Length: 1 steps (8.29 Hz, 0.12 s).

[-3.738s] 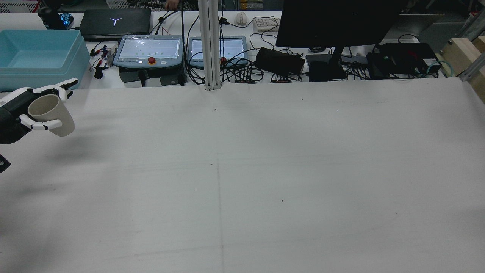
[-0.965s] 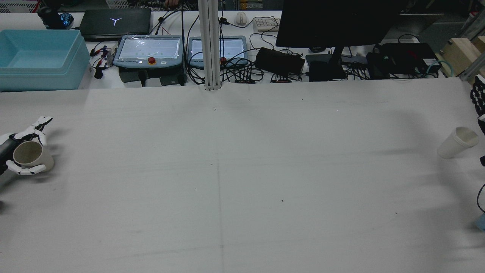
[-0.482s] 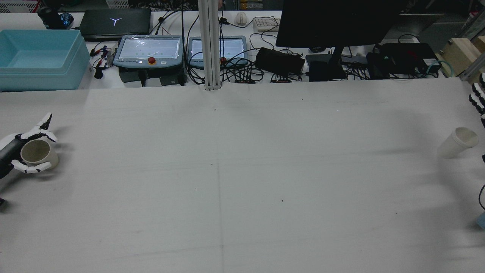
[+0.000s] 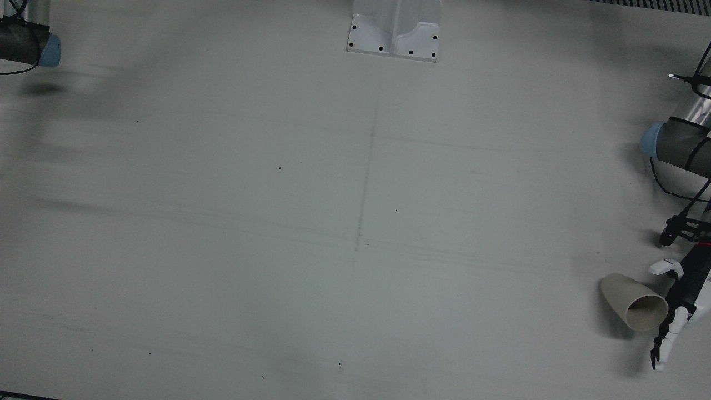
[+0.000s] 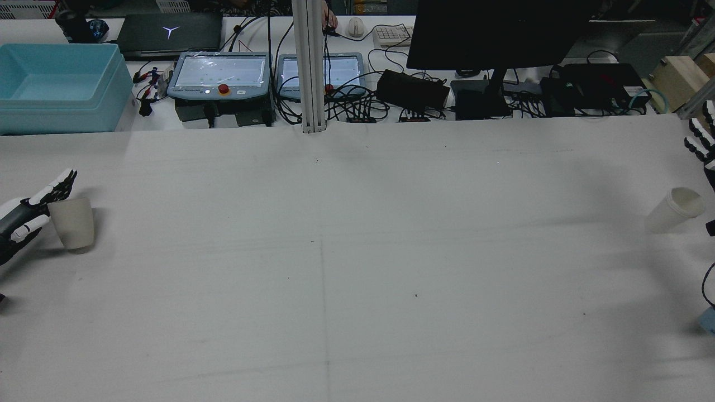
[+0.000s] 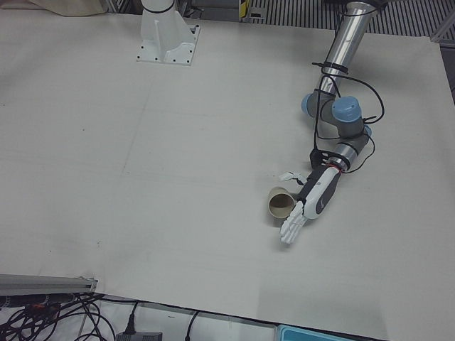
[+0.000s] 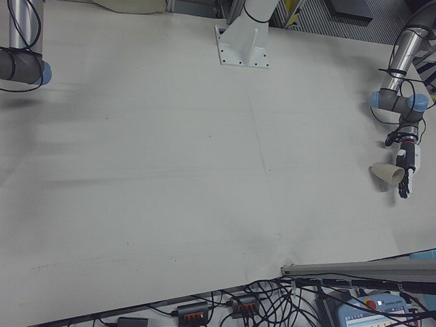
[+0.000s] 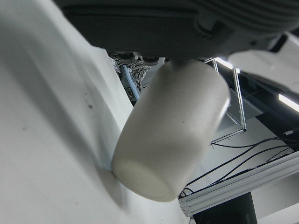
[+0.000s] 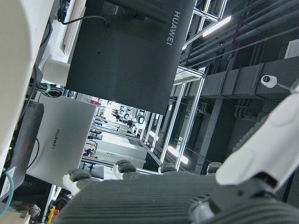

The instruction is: Pour water

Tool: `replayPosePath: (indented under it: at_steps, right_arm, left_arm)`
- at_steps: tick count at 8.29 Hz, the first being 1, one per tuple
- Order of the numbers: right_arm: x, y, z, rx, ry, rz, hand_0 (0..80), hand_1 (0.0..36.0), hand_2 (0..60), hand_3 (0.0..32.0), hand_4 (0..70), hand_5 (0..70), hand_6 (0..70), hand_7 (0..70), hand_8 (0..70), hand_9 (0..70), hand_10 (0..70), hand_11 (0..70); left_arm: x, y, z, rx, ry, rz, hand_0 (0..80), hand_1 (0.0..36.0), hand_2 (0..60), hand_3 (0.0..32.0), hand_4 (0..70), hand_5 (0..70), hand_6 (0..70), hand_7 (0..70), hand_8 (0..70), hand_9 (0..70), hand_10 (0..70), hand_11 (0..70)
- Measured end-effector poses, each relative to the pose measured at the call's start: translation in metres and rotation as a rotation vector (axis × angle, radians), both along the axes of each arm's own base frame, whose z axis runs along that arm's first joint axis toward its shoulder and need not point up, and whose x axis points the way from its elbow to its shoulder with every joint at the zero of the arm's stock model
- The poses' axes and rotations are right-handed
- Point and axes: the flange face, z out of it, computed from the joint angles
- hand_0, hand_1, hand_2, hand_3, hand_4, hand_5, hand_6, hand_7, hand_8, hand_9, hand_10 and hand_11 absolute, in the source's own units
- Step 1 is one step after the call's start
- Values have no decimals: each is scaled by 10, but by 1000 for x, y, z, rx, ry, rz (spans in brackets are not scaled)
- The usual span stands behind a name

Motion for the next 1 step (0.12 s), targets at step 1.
replayPosePath:
  at_steps: [1]
  right_arm:
    - [-2, -5, -8, 14, -3, 0, 406, 0, 0, 320, 0, 0, 0, 0, 42, 0, 0, 0]
  left_arm:
    - [-4, 1, 4, -31, 23, 9, 5, 0, 31, 0, 53, 0, 0, 16, 0, 0, 0, 0]
